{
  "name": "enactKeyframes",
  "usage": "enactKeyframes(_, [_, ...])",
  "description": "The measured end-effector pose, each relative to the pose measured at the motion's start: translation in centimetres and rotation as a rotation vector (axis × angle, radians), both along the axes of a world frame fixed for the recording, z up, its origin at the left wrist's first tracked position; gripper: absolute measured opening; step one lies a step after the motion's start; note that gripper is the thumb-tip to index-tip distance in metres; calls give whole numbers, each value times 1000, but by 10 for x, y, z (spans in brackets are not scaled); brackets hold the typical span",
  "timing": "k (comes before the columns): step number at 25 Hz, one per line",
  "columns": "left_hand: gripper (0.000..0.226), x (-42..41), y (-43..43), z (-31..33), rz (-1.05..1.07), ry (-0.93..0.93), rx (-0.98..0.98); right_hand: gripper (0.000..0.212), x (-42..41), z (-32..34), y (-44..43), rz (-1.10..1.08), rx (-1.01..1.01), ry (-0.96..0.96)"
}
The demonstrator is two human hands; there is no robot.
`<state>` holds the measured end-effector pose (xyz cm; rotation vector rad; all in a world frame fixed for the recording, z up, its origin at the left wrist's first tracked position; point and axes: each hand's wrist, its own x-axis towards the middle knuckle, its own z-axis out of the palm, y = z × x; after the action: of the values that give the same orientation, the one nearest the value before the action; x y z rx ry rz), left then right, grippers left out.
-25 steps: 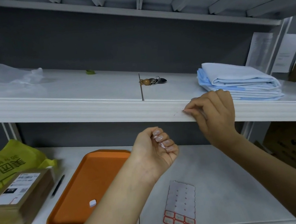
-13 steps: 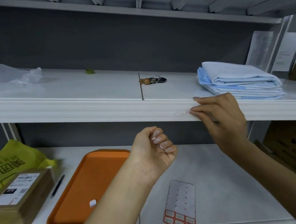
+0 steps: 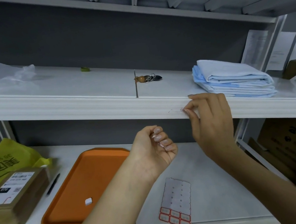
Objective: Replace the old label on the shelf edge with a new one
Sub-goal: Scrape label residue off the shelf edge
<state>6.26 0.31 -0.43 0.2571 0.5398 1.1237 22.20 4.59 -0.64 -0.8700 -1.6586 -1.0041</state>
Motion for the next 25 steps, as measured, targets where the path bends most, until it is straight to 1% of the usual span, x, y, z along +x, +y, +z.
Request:
enactKeyframes(2, [36, 3, 0, 2, 36, -34, 5, 16, 4, -1, -1, 63, -28, 16])
enactKeyframes(5, [23, 4, -1, 4, 75, -94, 48, 17, 6, -1, -4, 141, -37, 41])
enactKeyframes(11, [31, 4, 3, 1, 18, -140, 67, 13, -1, -3, -5, 157, -27, 109])
enactKeyframes(13, [32, 6, 4, -2, 17, -143, 59, 11, 0, -4, -4, 162, 3, 110])
enactKeyframes(17, [32, 10, 6, -5, 38, -143, 46, 14, -3, -6, 0, 138, 61, 93])
enactKeyframes(20, [37, 14, 4, -4, 57, -122, 40, 12, -6, -8, 3, 116, 91, 113])
enactKeyframes(23, [45, 16, 1, -1, 62, -74, 14, 11, -10, -9, 6, 46, 84, 122])
enactKeyframes(25, [43, 17, -2, 1, 55, -57, -8, 10, -12, -8, 6, 33, 73, 132])
